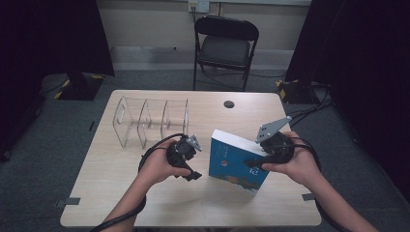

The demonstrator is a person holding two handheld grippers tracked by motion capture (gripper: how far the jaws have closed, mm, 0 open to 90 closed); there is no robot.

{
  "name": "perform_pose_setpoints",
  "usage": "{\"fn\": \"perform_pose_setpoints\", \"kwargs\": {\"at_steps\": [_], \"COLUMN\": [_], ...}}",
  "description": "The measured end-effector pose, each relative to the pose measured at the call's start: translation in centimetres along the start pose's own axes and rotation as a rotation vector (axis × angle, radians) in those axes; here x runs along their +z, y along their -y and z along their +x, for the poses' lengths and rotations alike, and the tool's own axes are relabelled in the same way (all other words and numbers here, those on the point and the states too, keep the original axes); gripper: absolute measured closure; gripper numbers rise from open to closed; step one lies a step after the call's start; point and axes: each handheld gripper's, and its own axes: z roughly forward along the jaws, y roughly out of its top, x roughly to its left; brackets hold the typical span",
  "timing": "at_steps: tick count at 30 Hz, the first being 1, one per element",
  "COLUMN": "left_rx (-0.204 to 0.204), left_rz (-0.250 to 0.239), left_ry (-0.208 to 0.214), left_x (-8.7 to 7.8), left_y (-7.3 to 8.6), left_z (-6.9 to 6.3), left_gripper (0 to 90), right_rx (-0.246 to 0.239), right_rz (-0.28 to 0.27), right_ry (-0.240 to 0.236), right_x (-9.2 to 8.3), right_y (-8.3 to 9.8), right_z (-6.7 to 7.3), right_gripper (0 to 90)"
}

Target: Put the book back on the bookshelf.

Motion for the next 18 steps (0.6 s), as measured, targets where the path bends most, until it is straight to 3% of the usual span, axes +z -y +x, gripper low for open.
{"fn": "perform_pose_setpoints", "kwargs": {"at_steps": [6, 18], "left_rx": [-0.001, 0.058], "left_rz": [-0.017, -0.042], "left_ry": [0.009, -0.007], "left_x": [-1.2, -3.4], "left_y": [-1.6, -5.2], "left_z": [0.0, -0.5], "left_gripper": [24.2, 25.0], "right_rx": [0.000, 0.001], "right_rz": [0.006, 0.000], "right_ry": [-0.007, -0.013], "right_x": [0.0, 0.0], "right_y": [0.0, 0.1], "right_z": [0.0, -0.1], "right_gripper": [53.5, 52.2]}}
